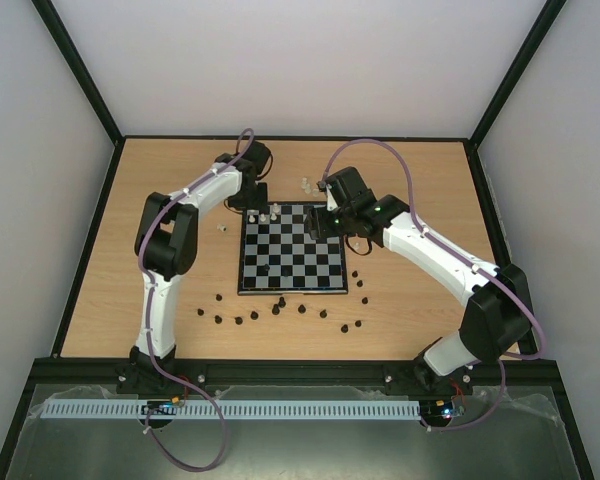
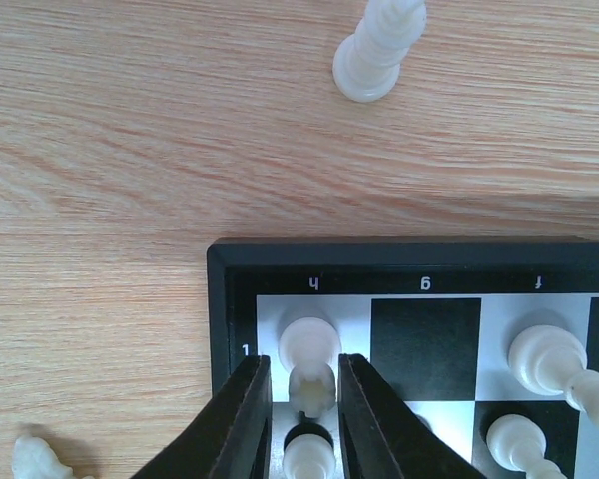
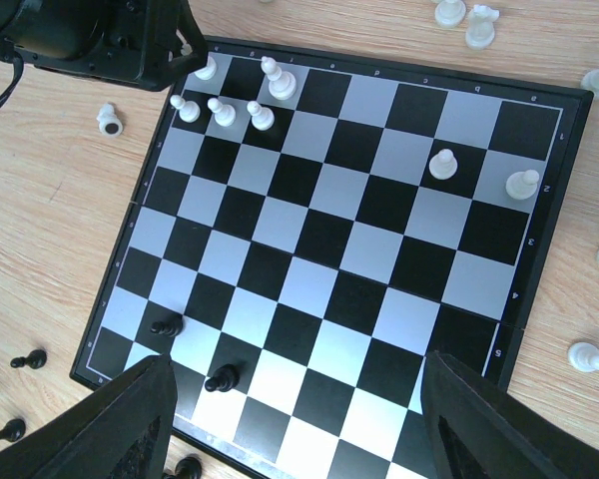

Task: Set up the chess pieces on the board
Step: Place the chess piece on the chessboard.

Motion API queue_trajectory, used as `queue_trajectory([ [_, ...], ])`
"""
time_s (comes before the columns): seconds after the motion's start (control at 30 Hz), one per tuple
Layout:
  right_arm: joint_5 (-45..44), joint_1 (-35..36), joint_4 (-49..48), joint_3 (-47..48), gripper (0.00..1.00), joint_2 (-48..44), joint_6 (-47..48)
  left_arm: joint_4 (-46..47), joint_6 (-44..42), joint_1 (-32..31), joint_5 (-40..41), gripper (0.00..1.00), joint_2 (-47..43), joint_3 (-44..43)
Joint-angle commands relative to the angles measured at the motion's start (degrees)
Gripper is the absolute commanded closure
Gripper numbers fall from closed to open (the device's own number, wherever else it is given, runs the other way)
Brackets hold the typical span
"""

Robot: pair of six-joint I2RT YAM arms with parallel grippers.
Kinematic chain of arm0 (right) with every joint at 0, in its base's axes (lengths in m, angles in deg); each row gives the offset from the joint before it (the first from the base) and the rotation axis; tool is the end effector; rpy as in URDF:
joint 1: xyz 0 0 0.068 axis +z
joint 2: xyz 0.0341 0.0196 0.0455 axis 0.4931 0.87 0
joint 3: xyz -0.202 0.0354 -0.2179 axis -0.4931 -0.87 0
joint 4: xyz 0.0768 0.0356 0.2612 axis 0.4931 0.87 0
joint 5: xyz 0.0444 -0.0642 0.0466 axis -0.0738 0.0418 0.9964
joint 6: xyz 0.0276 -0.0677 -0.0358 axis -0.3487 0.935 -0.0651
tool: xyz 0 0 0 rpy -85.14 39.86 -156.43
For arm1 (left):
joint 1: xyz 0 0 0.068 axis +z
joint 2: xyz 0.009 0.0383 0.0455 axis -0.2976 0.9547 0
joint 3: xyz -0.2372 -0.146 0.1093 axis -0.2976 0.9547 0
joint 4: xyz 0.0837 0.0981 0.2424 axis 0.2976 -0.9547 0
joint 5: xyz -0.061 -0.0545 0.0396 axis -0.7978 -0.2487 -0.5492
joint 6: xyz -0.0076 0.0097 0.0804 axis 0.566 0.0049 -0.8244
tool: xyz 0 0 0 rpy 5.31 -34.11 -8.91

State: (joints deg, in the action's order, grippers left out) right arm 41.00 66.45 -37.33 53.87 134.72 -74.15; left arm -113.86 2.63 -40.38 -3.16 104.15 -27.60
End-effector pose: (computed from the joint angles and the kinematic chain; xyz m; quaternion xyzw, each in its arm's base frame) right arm 0.3028 0.2290 0.3066 -0.1289 0.8920 0.2172 0.3749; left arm 0.4714 -0.1925 0.1660 -0.0222 0.9784 -0.0308 0.2030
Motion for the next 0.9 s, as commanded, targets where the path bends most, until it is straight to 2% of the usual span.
queue_trajectory([
  [0.0,0.2,0.6,0.2,-0.5,0.32,0.3,0.2,-1.5,-0.4,0.3,0.5,0.77,-0.5,-1.0],
  [0.2,0.5,0.9,0.3,-0.5,0.32,0.4,0.2,-3.4,-1.1,0.4,0.4,0.69,-3.7,-4.1],
  [0.47,-0.3,0.9,0.3,-0.4,0.32,0.7,0.3,-5.5,-2.1,1.8,1.0,0.49,-5.3,-11.4],
  [0.6,-0.9,0.9,0.4,-0.4,0.32,0.7,0.3,-5.2,-1.6,2.3,-0.1,0.45,-3.8,-14.8],
  [0.87,-1.6,0.9,0.2,-0.3,0.32,1.1,0.4,-3.3,-0.4,2.5,-1.4,0.42,1.9,-18.4],
])
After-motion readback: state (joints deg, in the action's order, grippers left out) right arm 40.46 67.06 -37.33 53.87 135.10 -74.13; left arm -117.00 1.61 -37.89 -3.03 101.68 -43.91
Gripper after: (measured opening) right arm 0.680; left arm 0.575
